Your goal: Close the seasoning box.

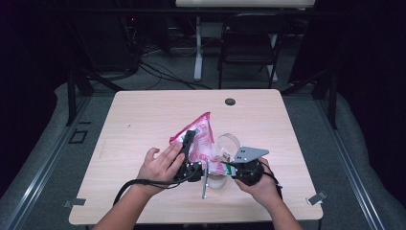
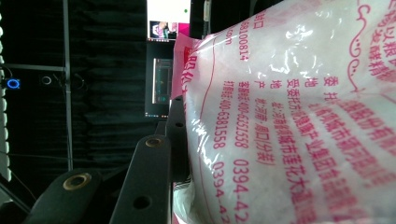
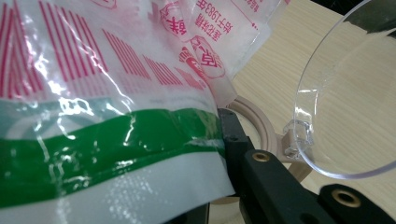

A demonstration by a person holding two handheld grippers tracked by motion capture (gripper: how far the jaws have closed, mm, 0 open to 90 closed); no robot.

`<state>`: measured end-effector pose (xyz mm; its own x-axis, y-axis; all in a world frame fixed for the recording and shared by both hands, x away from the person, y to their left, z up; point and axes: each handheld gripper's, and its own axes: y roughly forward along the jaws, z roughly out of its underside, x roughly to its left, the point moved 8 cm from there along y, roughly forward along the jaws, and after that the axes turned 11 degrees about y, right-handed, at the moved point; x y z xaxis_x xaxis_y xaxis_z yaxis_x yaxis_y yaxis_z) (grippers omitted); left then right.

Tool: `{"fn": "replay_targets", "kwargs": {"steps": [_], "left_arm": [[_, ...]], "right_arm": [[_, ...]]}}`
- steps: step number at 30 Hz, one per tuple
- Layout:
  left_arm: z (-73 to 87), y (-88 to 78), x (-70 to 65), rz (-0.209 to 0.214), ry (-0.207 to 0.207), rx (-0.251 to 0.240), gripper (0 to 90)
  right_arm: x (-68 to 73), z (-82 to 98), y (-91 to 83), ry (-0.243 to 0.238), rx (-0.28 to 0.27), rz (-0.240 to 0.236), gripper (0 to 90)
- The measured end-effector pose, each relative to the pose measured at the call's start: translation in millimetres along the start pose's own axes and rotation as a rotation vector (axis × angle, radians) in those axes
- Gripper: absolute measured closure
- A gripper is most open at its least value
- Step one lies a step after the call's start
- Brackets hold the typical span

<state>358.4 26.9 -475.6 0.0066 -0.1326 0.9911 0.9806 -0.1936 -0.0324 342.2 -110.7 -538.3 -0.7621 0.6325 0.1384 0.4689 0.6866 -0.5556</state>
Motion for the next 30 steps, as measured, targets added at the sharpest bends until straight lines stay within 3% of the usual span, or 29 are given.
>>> {"fn": "replay_targets", "kwargs": {"steps": [3, 30], "left_arm": [[-0.7, -1.6, 0.9, -0.021, 0.001, -0.007, 69.9], [-3.9, -5.2, 3.5, -0.038, 0.01, -0.023, 69.9]], "right_arm": [[0.2, -0.2, 0.3, -0.001, -0.001, 0.0, 90.0], [-4.0, -2.0, -1.5, 0.018, -0.021, 0.032, 90.0]]}}
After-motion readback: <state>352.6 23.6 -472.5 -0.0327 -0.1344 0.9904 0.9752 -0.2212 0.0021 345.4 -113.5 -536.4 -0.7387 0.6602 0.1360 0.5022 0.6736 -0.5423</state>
